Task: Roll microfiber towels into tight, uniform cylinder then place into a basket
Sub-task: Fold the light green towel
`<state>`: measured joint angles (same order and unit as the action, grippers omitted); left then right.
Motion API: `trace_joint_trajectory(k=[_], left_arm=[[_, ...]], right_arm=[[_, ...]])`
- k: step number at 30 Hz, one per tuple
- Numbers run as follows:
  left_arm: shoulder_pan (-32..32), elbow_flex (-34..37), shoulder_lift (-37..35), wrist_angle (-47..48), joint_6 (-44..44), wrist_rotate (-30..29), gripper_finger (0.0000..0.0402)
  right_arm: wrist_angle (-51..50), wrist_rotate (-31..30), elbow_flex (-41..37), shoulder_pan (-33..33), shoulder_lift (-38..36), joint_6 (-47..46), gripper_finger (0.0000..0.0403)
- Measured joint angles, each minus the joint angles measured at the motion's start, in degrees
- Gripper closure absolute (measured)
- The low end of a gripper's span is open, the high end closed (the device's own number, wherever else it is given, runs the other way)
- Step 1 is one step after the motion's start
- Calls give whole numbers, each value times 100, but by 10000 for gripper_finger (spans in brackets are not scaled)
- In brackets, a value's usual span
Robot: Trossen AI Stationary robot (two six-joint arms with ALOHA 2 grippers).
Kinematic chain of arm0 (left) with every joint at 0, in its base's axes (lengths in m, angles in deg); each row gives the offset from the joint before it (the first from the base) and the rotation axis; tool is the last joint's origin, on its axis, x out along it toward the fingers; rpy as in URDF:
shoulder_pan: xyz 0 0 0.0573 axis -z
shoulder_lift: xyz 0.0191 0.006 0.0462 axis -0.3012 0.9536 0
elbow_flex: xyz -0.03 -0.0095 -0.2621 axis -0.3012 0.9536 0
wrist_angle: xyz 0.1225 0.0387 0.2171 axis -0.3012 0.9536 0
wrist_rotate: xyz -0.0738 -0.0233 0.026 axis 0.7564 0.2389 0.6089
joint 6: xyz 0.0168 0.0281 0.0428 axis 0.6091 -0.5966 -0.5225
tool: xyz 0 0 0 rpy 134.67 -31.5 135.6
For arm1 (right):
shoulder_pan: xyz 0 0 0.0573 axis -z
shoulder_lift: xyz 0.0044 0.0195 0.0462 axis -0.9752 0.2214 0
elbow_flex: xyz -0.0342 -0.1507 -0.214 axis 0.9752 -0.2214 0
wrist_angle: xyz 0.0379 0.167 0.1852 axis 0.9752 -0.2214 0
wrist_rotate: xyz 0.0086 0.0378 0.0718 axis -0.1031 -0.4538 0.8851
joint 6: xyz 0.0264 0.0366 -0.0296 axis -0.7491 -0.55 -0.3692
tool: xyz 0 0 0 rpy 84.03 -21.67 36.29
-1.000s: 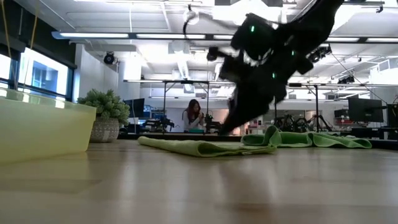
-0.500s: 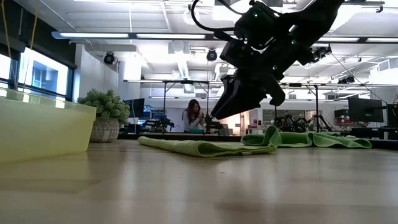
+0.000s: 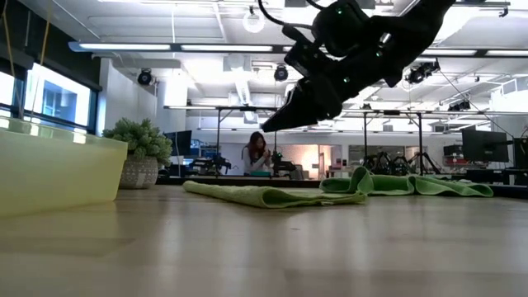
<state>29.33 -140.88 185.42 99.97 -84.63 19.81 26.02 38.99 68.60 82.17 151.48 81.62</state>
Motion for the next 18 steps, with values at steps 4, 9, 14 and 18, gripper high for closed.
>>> trace_joint_trajectory(k=[4,9,14,18], left_arm=[[40,-2,-2,-13,-24,4,314],[31,-2,-2,25,-36,46,314],[12,-2,-2,19,-177,176,314],[14,-2,-2,36,-333,178,314]], right_arm=[[87,0,0,62,2,78,289],[-232,61,0,184,2,154,289],[-926,324,0,253,2,162,289],[-1512,332,0,253,2,117,289]])
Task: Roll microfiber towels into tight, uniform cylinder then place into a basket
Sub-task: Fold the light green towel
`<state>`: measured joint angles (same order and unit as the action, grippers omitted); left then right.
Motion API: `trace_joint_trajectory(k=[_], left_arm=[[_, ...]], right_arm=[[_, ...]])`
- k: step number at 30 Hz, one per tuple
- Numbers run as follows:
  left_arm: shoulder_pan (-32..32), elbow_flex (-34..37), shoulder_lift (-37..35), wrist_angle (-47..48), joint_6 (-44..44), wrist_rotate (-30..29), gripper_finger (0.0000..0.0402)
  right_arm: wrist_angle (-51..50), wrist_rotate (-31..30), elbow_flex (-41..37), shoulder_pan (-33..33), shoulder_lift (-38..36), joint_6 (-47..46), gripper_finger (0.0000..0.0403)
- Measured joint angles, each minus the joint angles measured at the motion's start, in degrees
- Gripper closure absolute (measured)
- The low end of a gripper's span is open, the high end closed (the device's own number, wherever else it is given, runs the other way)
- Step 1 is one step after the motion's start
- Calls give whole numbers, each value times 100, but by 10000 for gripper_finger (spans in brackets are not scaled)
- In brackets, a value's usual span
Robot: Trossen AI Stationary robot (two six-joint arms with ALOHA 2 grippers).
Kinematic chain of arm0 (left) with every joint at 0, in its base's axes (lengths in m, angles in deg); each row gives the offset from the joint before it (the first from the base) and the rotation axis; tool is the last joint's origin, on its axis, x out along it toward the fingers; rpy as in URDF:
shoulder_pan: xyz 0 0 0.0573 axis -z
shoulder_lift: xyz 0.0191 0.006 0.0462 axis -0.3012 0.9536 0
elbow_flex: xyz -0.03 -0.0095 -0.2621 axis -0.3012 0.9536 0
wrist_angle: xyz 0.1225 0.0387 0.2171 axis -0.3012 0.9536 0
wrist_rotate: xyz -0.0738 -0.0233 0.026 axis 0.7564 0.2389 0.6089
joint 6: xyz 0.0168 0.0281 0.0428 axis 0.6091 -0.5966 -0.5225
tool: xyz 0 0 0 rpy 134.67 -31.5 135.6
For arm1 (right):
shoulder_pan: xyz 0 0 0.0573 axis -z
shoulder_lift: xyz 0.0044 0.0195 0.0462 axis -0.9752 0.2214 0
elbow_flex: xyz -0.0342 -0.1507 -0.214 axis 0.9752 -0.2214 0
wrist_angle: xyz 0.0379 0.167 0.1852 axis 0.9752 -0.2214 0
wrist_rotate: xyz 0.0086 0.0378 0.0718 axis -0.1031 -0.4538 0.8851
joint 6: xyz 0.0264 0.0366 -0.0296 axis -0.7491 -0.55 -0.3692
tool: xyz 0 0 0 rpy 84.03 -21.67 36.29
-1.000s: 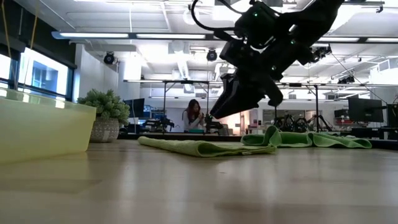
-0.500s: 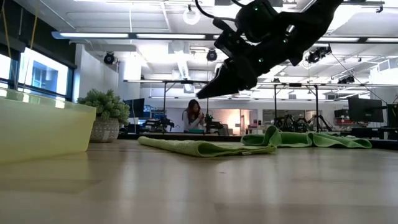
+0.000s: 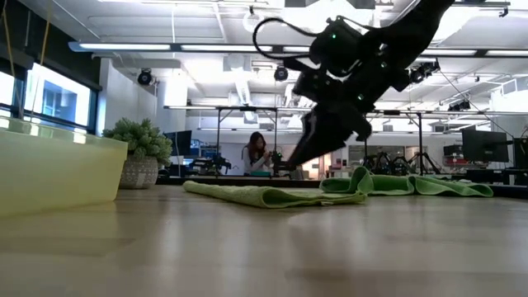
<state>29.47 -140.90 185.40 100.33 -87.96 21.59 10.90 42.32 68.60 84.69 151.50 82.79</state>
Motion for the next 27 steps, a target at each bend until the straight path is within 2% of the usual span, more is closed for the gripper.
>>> trace_joint_trajectory(k=[6,12,18,22,27], left_arm=[[-4,0,0,12,241,31,314],[8,0,0,2,694,112,314],[-47,0,0,-35,708,10,314],[-52,-2,0,384,1072,-8,314],[-35,-4,-2,1700,1677,13,314]], right_arm=[[-498,9,0,-75,0,264,289],[-80,13,1,-44,0,908,289],[7,-4,0,93,21,946,289],[-4,72,0,131,207,875,289],[-116,272,0,113,511,828,289]])
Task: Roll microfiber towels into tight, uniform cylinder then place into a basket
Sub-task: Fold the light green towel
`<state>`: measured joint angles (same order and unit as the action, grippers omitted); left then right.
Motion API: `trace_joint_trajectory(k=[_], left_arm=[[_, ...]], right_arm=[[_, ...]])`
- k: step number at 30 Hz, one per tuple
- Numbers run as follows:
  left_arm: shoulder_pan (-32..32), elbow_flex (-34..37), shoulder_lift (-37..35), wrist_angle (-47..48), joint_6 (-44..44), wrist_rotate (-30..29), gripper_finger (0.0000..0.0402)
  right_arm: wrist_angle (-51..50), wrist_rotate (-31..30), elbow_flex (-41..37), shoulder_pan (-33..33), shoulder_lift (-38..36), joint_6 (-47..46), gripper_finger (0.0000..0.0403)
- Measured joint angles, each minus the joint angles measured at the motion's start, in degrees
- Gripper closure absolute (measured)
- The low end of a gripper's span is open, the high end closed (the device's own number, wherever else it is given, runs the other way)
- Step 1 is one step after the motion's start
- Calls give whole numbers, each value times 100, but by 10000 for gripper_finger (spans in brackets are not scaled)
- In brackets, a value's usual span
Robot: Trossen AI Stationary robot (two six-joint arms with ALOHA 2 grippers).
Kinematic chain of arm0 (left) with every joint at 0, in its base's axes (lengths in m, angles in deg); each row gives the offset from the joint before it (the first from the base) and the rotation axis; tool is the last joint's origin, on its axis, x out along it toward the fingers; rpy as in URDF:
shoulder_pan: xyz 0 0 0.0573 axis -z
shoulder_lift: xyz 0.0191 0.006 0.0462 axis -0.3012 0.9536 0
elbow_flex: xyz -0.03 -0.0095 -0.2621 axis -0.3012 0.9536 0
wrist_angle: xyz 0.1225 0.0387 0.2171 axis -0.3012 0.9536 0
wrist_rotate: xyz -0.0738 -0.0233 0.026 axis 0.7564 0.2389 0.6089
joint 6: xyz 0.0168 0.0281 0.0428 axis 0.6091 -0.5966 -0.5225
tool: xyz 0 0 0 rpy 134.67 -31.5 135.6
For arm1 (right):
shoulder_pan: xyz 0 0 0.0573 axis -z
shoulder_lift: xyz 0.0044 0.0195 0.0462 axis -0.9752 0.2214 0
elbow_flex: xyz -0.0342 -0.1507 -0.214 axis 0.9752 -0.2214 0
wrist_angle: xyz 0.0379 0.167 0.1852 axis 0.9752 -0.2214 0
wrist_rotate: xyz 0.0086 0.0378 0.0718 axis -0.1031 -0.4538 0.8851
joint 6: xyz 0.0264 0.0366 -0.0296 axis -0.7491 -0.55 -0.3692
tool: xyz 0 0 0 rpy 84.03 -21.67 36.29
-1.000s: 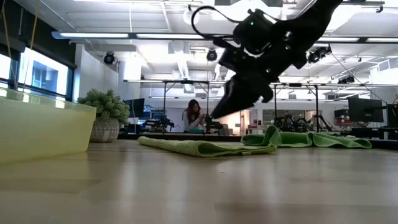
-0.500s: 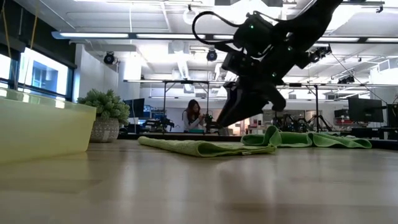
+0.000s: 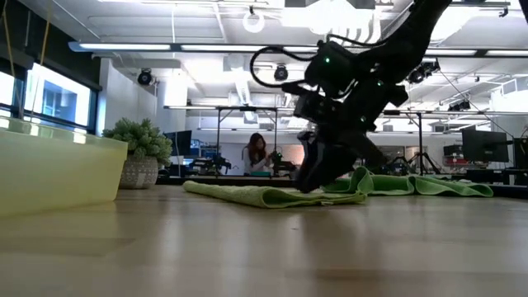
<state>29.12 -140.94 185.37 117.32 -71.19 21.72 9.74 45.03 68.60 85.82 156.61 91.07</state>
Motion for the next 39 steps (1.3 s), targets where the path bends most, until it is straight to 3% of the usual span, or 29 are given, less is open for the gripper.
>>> trace_joint_trajectory(k=[3,8,15,18,23,28,39], left_arm=[[-8,58,0,907,482,-100,314],[-13,505,0,2123,1196,-354,314],[-11,1557,-1,2250,1464,-360,314],[-67,2146,0,1775,1479,-297,314],[-310,3073,0,201,1109,184,314],[-669,3959,0,-1367,934,416,314],[-1515,5182,0,-2831,1634,335,314]], right_arm=[[38,40,0,-3,84,-70,289],[304,344,0,-4,180,-956,289],[513,365,0,-40,45,-962,289],[299,207,0,30,-183,-643,289],[119,126,2,261,-531,-117,289],[79,412,2,456,-473,461,289],[-1096,1094,0,268,-417,118,289]])
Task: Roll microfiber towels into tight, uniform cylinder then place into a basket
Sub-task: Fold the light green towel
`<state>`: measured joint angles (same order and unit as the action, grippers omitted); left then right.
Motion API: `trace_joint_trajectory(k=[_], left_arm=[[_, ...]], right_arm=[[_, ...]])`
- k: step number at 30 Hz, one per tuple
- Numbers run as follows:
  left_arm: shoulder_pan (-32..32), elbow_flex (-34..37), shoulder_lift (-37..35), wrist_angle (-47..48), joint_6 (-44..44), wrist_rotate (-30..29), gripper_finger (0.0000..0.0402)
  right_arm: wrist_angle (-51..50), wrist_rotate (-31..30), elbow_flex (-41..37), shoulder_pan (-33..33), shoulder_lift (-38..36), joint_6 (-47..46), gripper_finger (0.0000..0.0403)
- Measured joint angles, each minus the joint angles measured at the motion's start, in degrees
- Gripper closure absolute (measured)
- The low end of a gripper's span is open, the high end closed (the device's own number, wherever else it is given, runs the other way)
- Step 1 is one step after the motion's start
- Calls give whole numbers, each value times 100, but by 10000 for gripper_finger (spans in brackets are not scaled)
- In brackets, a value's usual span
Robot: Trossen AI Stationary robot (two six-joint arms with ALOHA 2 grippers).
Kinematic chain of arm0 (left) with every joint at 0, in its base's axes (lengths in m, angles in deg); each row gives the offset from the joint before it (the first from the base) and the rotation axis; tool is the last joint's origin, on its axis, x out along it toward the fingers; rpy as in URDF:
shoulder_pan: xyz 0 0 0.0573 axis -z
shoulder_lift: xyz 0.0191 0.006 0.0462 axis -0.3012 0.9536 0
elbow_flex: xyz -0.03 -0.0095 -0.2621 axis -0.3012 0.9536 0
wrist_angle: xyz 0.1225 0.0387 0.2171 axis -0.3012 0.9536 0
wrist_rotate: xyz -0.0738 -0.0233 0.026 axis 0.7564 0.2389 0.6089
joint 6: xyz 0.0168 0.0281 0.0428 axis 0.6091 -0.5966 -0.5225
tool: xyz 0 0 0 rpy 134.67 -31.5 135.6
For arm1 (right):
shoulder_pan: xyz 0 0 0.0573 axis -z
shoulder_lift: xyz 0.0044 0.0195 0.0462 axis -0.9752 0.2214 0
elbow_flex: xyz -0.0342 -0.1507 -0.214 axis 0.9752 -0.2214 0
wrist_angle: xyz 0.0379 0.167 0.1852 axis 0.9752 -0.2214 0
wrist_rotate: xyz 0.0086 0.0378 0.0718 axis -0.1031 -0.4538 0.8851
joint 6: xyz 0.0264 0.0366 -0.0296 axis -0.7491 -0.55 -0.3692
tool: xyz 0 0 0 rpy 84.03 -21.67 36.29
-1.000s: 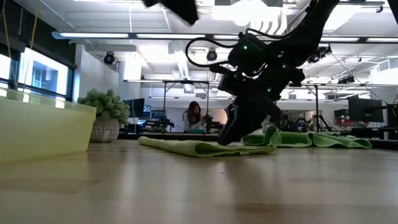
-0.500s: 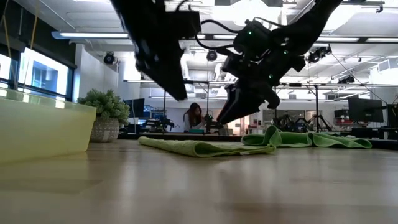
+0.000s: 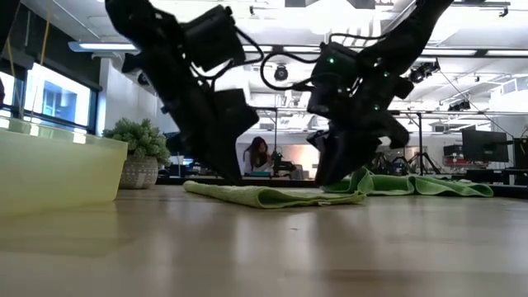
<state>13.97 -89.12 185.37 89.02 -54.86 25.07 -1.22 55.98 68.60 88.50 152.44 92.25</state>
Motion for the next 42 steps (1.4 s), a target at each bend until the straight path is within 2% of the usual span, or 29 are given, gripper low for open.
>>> trace_joint_trajectory(k=[10,14,18,24,31,35,38,42], left_arm=[[-228,337,0,-114,48,209,314],[-215,337,0,-94,-168,223,314],[-265,327,57,-46,-553,287,314],[-456,319,115,-176,-1377,236,314],[-792,339,140,-615,-2731,60,314],[-794,286,51,-637,-2849,42,314],[-595,110,-173,-532,-2791,474,314],[-164,33,-469,-198,-3174,1570,314]], right_arm=[[39,0,0,-363,0,-21,289],[408,-4,0,-359,0,-69,289],[750,-7,0,-433,0,-183,289],[701,-197,0,-578,0,-268,289],[696,-217,0,-705,0,-555,289],[444,-575,-2,-765,-16,-481,289],[57,-762,-4,-772,-118,-400,289],[-514,-837,-7,-772,-333,-386,289]])
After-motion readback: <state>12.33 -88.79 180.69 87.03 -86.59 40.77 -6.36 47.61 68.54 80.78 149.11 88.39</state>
